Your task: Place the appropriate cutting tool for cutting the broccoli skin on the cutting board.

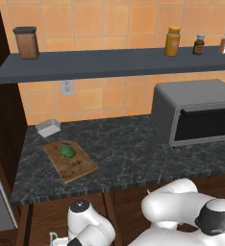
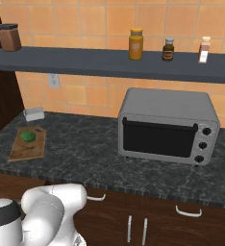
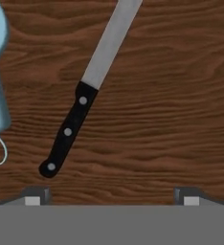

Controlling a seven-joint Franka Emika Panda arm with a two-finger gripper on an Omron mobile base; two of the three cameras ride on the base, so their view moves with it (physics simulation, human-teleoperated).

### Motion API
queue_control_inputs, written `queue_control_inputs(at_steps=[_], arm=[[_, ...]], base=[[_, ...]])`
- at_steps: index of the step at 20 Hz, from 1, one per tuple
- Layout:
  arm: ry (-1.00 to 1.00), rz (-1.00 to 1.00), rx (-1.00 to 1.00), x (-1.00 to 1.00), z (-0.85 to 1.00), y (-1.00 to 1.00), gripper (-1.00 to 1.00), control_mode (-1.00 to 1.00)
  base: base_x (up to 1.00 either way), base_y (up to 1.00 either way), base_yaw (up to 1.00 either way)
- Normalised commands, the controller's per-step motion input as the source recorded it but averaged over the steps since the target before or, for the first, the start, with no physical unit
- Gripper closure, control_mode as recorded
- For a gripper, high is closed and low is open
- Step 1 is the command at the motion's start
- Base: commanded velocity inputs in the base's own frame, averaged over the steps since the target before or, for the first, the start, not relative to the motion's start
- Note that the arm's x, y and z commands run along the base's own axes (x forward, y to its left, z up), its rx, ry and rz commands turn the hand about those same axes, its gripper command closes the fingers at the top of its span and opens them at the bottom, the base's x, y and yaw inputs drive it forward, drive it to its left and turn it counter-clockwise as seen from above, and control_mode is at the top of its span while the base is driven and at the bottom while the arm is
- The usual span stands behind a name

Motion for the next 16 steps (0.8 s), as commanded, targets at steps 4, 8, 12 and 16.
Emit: queue_control_inputs(at_steps=[4, 8, 12, 16], arm=[[0.00, 0.00, 0.00, 0.07, -0.18, 0.14, -1.00, -1.00], [0.00, 0.00, 0.00, 0.16, -0.13, 0.19, -1.00, -1.00], [0.00, 0.01, 0.00, 0.14, -0.16, 0.19, -1.00, -1.00], [0.00, 0.00, 0.00, 0.14, -0.24, 0.29, -1.00, -1.00]], base=[[0.00, 0.00, 0.00], [0.00, 0.00, 0.00], [0.00, 0.00, 0.00], [0.00, 0.00, 0.00]])
